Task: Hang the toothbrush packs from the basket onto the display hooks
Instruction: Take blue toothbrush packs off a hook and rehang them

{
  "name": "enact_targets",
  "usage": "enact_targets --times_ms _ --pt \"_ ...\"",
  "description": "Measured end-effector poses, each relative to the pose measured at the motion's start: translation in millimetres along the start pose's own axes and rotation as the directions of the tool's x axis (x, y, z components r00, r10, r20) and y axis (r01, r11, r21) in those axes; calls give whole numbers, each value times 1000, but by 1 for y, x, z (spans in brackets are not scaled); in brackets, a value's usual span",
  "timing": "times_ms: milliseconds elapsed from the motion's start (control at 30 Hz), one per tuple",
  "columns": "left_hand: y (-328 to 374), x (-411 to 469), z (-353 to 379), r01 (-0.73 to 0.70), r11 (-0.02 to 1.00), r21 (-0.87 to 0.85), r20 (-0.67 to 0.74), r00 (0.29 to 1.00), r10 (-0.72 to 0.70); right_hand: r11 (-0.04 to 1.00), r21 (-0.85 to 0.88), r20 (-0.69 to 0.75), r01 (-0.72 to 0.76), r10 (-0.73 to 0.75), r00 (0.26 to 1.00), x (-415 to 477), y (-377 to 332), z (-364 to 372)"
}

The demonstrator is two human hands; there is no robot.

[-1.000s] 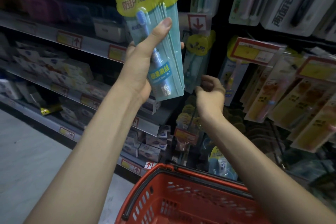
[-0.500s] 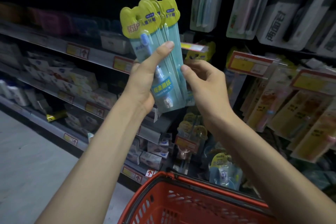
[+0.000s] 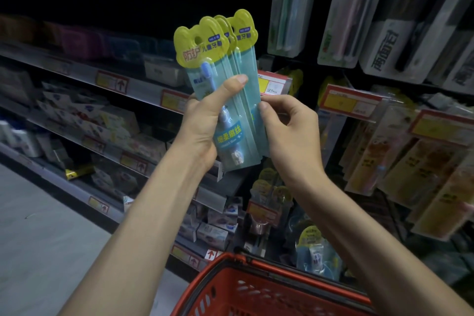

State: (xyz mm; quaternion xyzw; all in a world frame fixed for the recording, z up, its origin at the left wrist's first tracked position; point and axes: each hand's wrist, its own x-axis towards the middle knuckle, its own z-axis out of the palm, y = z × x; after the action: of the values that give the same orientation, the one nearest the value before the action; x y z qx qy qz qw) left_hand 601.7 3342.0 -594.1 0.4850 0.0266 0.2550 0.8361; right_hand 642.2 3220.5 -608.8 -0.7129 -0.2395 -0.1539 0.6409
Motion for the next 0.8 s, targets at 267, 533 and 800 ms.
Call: enact_targets --times_ms 267,533,800 --pt "-4 -1 6 9 1000 20 17 1000 -10 992 82 -50 -98 102 994 -1 1 -3" --pt "-8 -2 8 12 999 48 30 999 -14 980 161 -22 -118 123 992 -3 -2 -12" --pt "-14 -4 7 14 990 138 -17 1000 -12 932 255 -31 -258 275 961 -12 2 -13"
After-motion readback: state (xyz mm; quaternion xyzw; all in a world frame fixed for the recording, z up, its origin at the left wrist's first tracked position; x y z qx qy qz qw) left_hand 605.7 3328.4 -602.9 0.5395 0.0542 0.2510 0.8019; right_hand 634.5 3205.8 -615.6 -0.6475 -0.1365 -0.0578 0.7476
